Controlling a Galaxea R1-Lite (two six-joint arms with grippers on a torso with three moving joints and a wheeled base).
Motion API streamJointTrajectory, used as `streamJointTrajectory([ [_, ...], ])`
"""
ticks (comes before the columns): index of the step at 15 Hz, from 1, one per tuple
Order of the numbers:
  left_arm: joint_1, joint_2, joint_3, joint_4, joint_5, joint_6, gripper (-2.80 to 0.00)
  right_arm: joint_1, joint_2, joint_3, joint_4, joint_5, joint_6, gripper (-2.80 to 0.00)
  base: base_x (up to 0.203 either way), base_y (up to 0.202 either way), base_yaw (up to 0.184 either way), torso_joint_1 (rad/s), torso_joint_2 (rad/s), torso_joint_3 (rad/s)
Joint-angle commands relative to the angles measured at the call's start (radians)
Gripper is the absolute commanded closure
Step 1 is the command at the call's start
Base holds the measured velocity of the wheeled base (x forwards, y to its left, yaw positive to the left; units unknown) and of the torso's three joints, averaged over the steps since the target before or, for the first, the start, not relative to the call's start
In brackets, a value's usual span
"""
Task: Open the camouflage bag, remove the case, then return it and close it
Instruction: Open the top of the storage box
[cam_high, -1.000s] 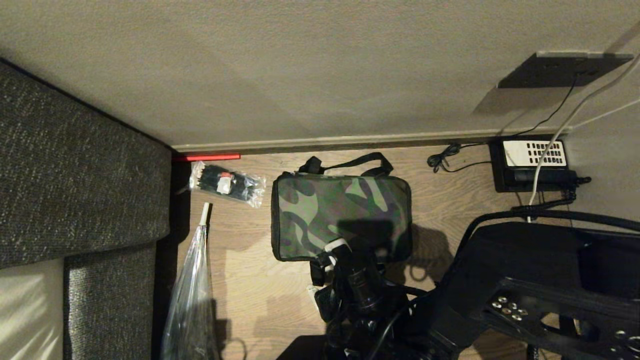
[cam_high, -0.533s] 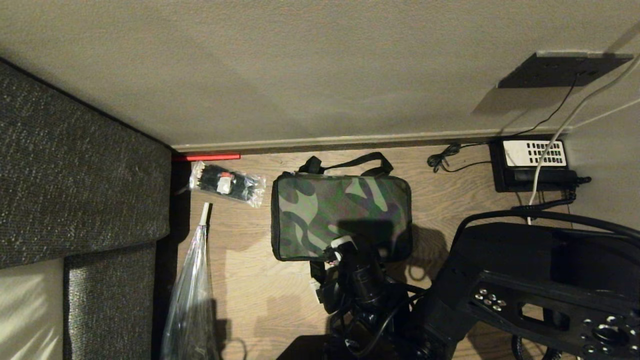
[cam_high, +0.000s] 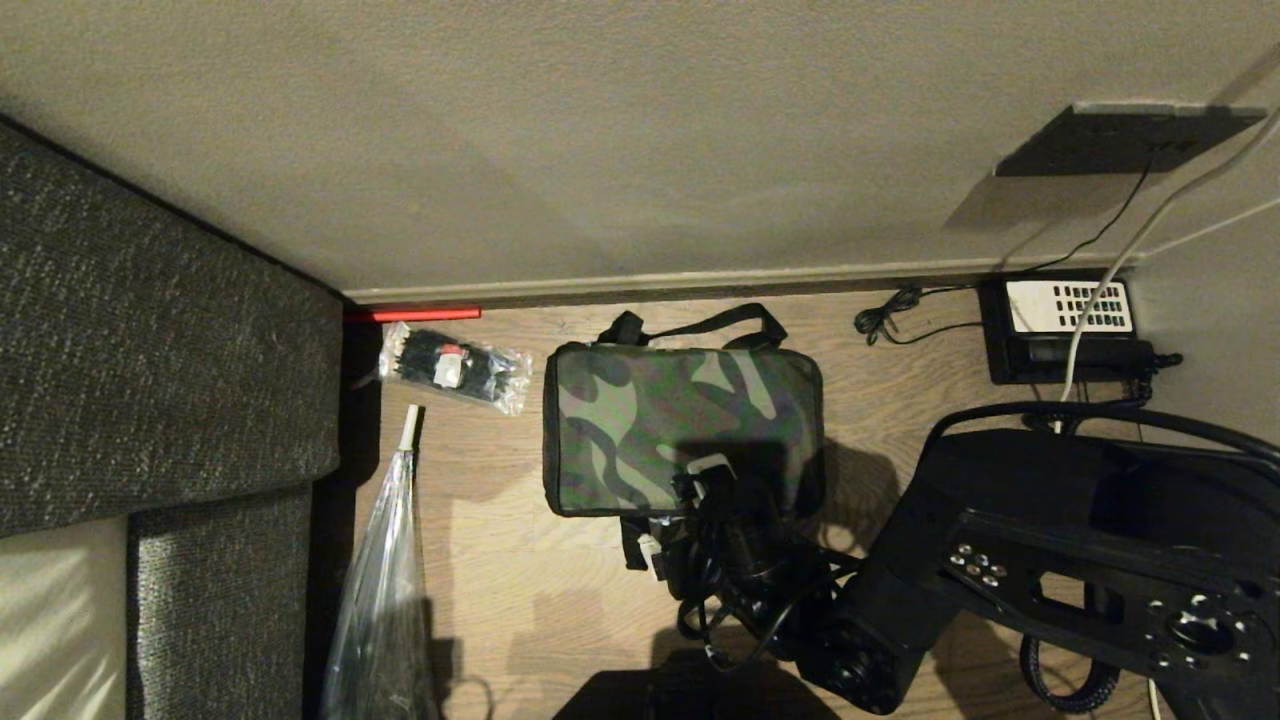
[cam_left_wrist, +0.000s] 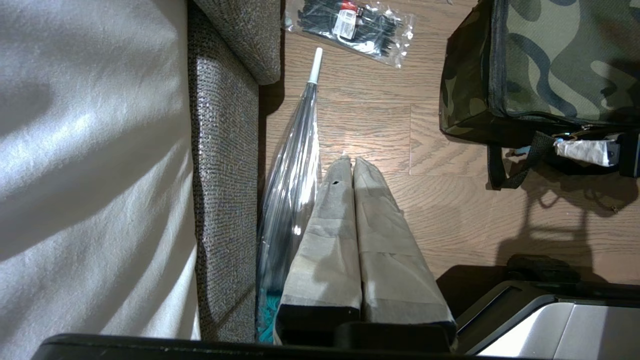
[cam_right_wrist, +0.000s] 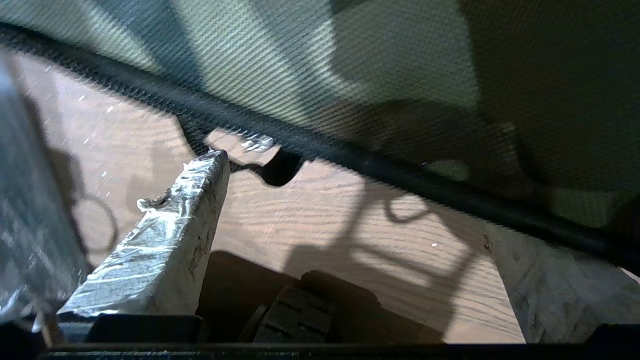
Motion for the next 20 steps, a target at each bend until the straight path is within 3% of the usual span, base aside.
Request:
streamJointTrajectory([
  [1, 0.000, 0.000, 0.002, -0.001, 0.001, 0.000, 0.00, -0.001, -0.006, -0.010, -0.004, -0.010, 0.007, -2.80, 0.000, 0.000, 0.000, 0.000, 0.00, 0.000],
  [5, 0.000, 0.000, 0.002, -0.001, 0.001, 0.000, 0.00, 0.007, -0.029, -0.011, 0.083, 0.000, 0.106, -2.80, 0.000, 0.000, 0.000, 0.000, 0.00, 0.000],
  [10, 0.000, 0.000, 0.002, -0.001, 0.001, 0.000, 0.00, 0.069, 0.001, -0.064, 0.151, -0.021, 0.298, -2.80, 0.000, 0.000, 0.000, 0.000, 0.00, 0.000],
  [20, 0.000, 0.000, 0.002, -0.001, 0.001, 0.000, 0.00, 0.043, 0.061, -0.173, 0.138, -0.062, 0.288, -2.80, 0.000, 0.000, 0.000, 0.000, 0.00, 0.000],
])
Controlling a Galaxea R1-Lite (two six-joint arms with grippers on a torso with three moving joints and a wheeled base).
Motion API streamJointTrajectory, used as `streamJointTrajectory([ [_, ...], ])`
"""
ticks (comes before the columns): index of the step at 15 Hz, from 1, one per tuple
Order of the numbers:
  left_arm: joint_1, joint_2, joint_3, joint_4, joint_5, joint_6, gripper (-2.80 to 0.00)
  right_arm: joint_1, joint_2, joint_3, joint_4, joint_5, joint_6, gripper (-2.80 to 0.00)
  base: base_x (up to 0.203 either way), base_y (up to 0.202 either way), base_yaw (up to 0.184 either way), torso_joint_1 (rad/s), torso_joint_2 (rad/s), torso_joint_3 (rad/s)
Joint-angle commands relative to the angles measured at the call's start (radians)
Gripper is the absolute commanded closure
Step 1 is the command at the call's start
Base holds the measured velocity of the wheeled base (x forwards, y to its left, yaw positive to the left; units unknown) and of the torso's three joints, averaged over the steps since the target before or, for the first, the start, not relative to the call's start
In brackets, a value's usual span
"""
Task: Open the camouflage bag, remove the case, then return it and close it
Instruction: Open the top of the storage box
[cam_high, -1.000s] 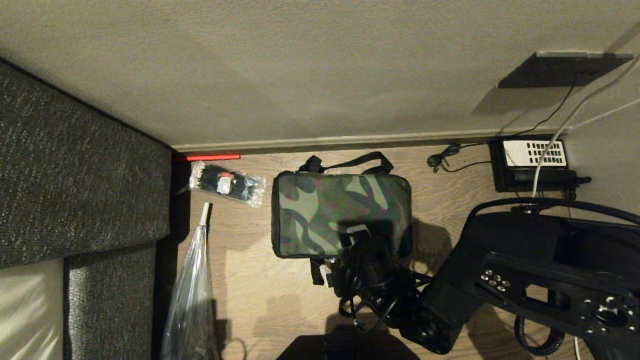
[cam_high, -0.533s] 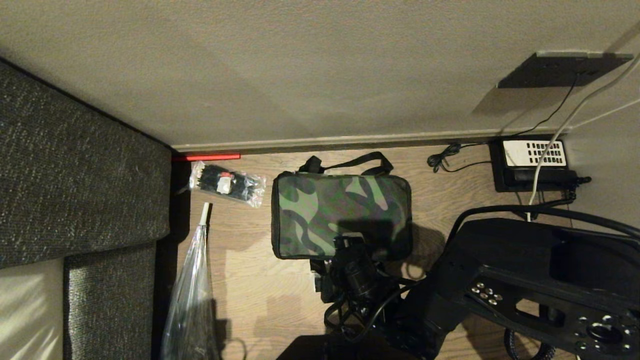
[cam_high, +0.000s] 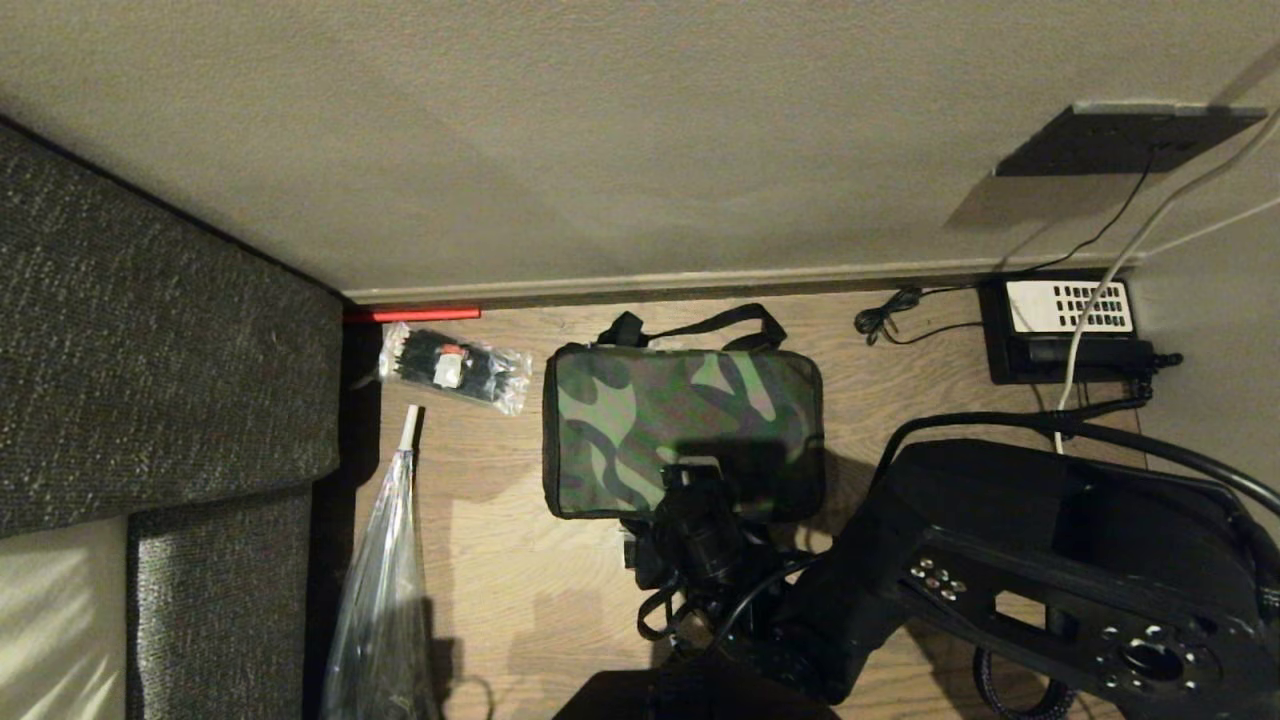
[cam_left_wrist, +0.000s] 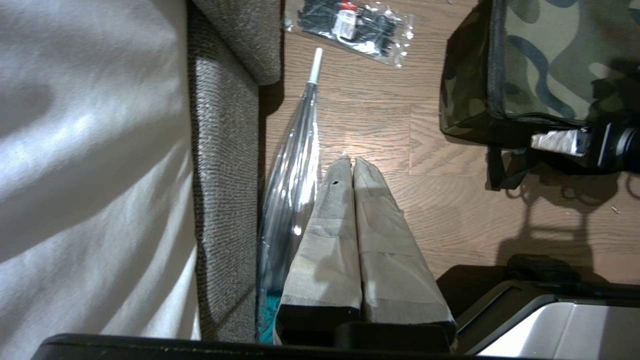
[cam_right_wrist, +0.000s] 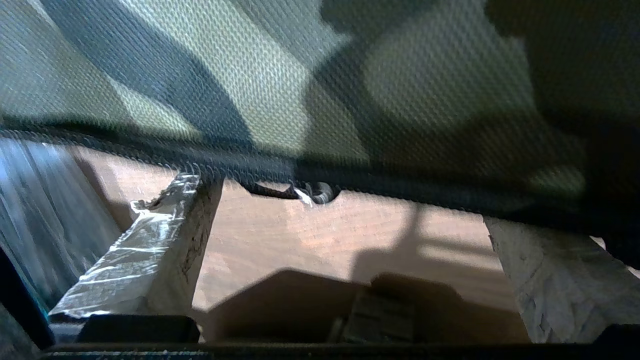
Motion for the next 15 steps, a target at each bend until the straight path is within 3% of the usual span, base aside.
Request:
streamJointTrajectory([
  [1, 0.000, 0.000, 0.002, 0.000, 0.000, 0.000, 0.00, -0.014, 0.007, -0.033, -0.003, -0.009, 0.003, -2.80, 0.000, 0.000, 0.000, 0.000, 0.00, 0.000],
  [9, 0.000, 0.000, 0.002, 0.000, 0.000, 0.000, 0.00, -0.023, 0.001, -0.039, -0.006, -0.040, 0.013, -2.80, 0.000, 0.000, 0.000, 0.000, 0.00, 0.000],
  [10, 0.000, 0.000, 0.002, 0.000, 0.000, 0.000, 0.00, -0.032, 0.005, -0.045, -0.006, -0.050, 0.009, 0.00, 0.000, 0.000, 0.000, 0.000, 0.00, 0.000],
  [15, 0.000, 0.000, 0.002, 0.000, 0.000, 0.000, 0.00, -0.035, 0.007, -0.035, -0.005, -0.062, -0.001, 0.00, 0.000, 0.000, 0.000, 0.000, 0.00, 0.000],
])
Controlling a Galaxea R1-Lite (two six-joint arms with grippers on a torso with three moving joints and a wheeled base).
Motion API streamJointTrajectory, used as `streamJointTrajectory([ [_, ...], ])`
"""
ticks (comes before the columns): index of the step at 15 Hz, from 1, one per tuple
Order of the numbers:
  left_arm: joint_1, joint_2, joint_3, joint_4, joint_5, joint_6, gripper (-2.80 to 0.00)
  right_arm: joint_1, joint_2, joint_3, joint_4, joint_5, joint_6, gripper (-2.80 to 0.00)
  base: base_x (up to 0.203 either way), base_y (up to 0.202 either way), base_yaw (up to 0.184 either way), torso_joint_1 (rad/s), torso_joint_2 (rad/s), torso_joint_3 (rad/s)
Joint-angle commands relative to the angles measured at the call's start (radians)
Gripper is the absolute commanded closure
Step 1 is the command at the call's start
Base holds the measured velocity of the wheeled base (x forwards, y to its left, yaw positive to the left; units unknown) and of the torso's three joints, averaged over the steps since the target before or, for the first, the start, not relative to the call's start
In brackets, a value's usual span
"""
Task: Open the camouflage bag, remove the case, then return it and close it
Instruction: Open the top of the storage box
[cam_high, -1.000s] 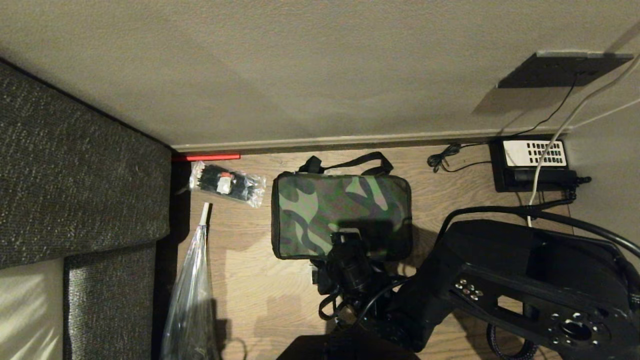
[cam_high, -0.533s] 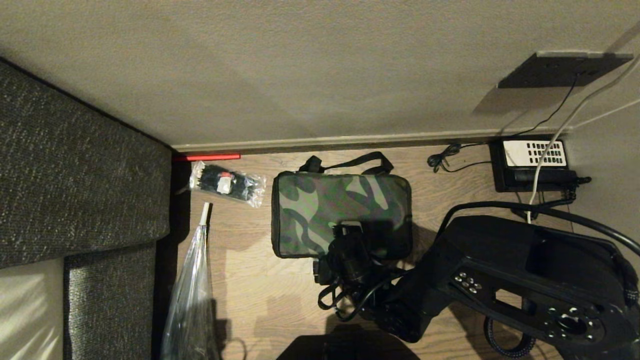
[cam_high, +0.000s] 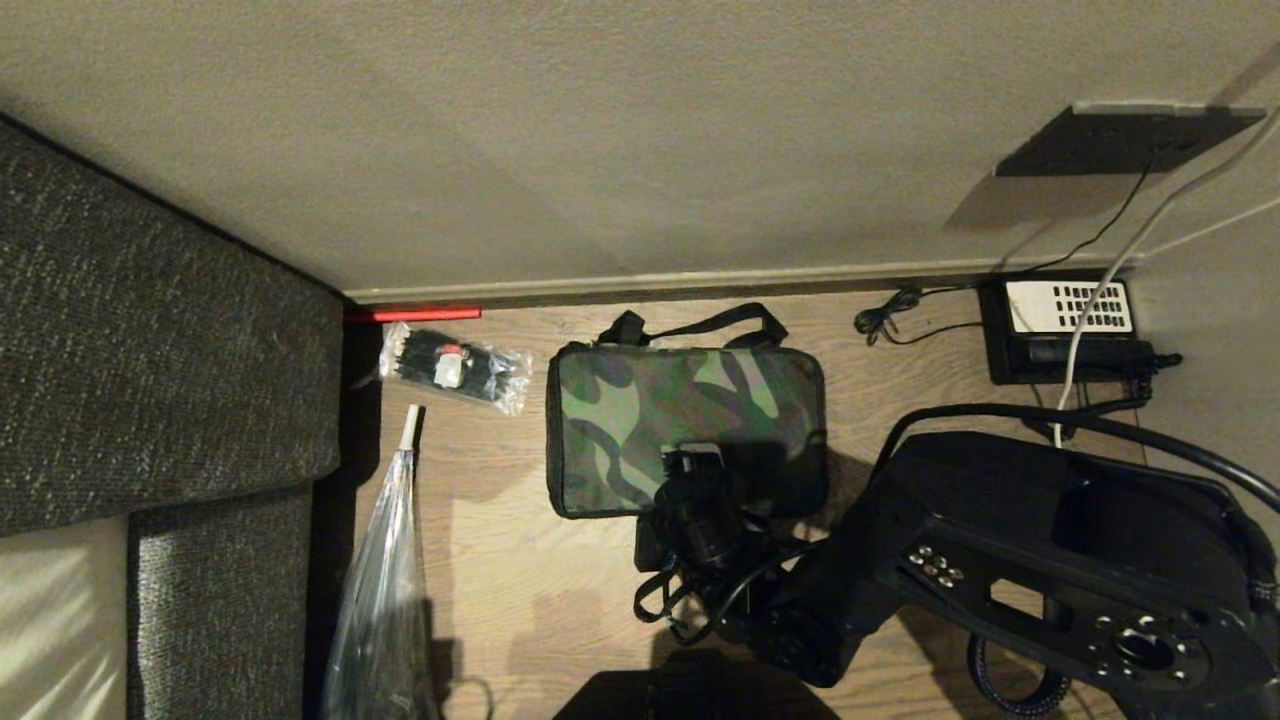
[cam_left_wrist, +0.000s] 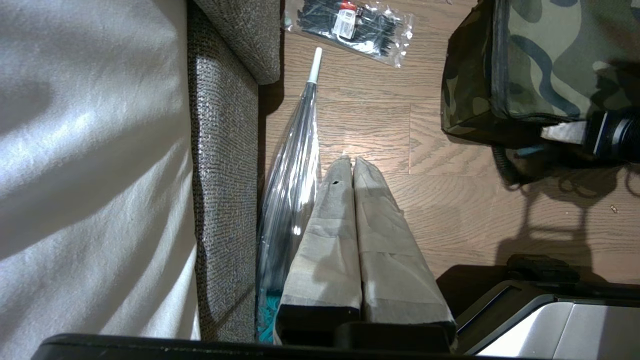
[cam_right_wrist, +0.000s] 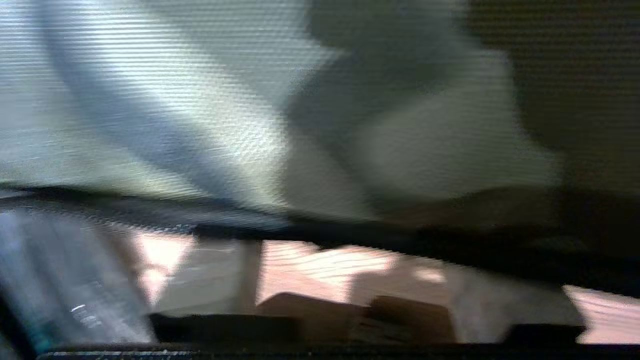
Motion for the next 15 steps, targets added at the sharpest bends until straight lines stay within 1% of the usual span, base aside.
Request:
streamJointTrajectory([
  [1, 0.000, 0.000, 0.002, 0.000, 0.000, 0.000, 0.00, 0.000, 0.003, 0.002, -0.008, -0.004, 0.000, 0.00, 0.000, 0.000, 0.000, 0.000, 0.00, 0.000],
  [6, 0.000, 0.000, 0.002, 0.000, 0.000, 0.000, 0.00, 0.000, 0.001, 0.011, -0.008, -0.007, -0.005, 0.00, 0.000, 0.000, 0.000, 0.000, 0.00, 0.000],
  [8, 0.000, 0.000, 0.002, 0.000, 0.000, 0.000, 0.00, 0.000, -0.006, 0.025, -0.009, -0.007, -0.019, 0.00, 0.000, 0.000, 0.000, 0.000, 0.00, 0.000],
  [11, 0.000, 0.000, 0.002, 0.000, 0.000, 0.000, 0.00, 0.001, -0.032, 0.096, -0.010, -0.006, -0.024, 0.00, 0.000, 0.000, 0.000, 0.000, 0.00, 0.000],
  [15, 0.000, 0.000, 0.002, 0.000, 0.000, 0.000, 0.00, 0.018, -0.092, 0.159, 0.006, 0.009, -0.056, 0.00, 0.000, 0.000, 0.000, 0.000, 0.00, 0.000],
])
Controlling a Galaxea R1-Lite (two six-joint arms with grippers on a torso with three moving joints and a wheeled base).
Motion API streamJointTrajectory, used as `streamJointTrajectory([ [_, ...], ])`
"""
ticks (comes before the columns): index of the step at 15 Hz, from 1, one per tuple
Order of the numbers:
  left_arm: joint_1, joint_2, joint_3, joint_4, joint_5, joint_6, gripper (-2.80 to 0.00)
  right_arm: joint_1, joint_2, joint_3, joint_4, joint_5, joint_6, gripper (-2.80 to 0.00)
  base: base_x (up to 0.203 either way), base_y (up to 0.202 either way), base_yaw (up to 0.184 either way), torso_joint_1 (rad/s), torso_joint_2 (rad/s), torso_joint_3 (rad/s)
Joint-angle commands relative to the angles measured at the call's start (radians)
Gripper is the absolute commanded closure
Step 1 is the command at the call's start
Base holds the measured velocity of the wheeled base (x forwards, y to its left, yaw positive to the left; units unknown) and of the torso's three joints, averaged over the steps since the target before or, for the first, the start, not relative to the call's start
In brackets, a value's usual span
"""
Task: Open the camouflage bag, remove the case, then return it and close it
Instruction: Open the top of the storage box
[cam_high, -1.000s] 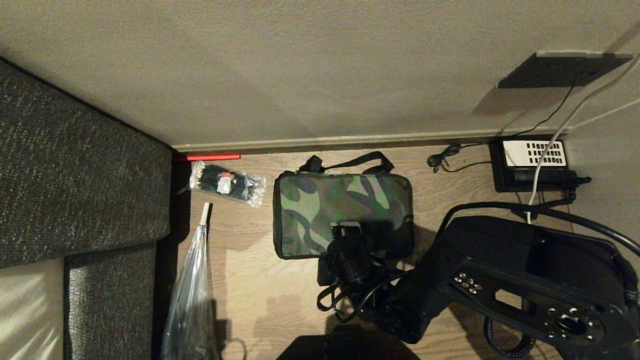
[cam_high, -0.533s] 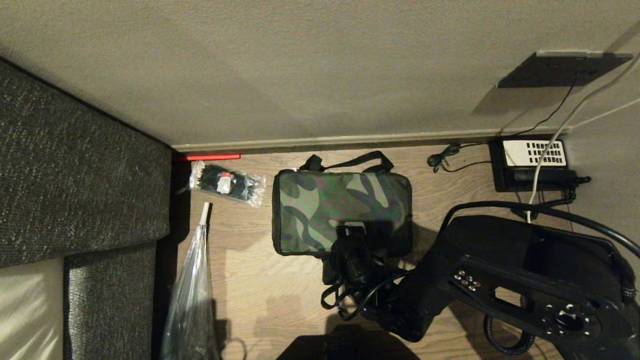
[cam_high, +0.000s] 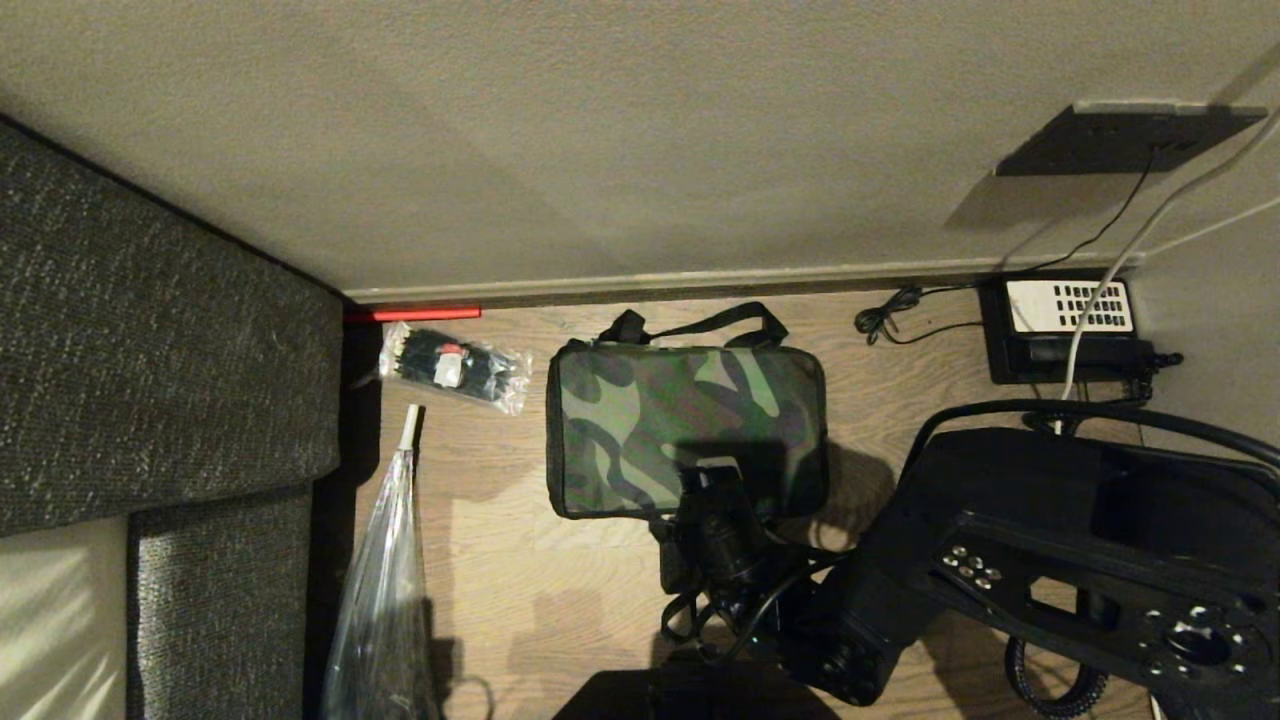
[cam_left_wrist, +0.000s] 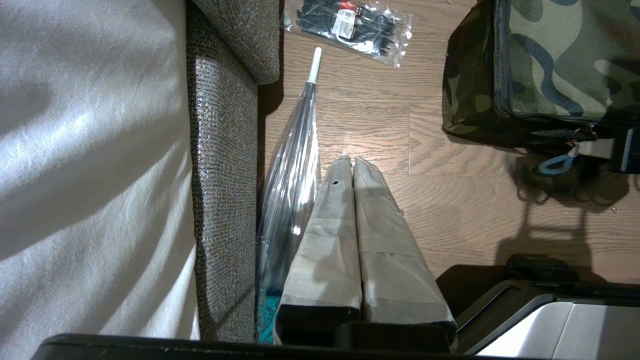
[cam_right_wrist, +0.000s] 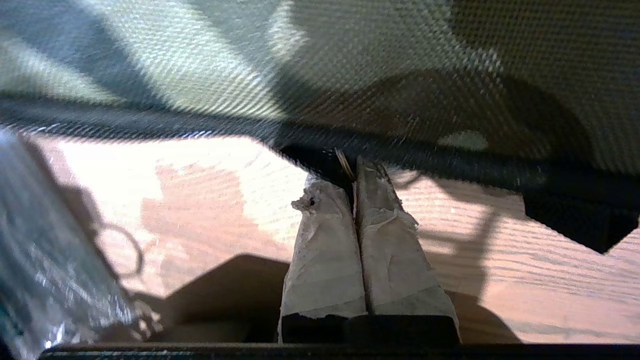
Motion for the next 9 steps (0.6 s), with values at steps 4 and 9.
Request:
streamJointTrajectory([
  [4, 0.000, 0.000, 0.002, 0.000, 0.001, 0.000, 0.00, 0.021, -0.041, 0.012, 0.000, 0.000, -0.049, 0.00, 0.000, 0.000, 0.000, 0.000, 0.00, 0.000],
  [9, 0.000, 0.000, 0.002, 0.000, 0.001, 0.000, 0.00, 0.055, -0.031, 0.008, 0.061, 0.021, -0.059, -2.80, 0.000, 0.000, 0.000, 0.000, 0.00, 0.000],
])
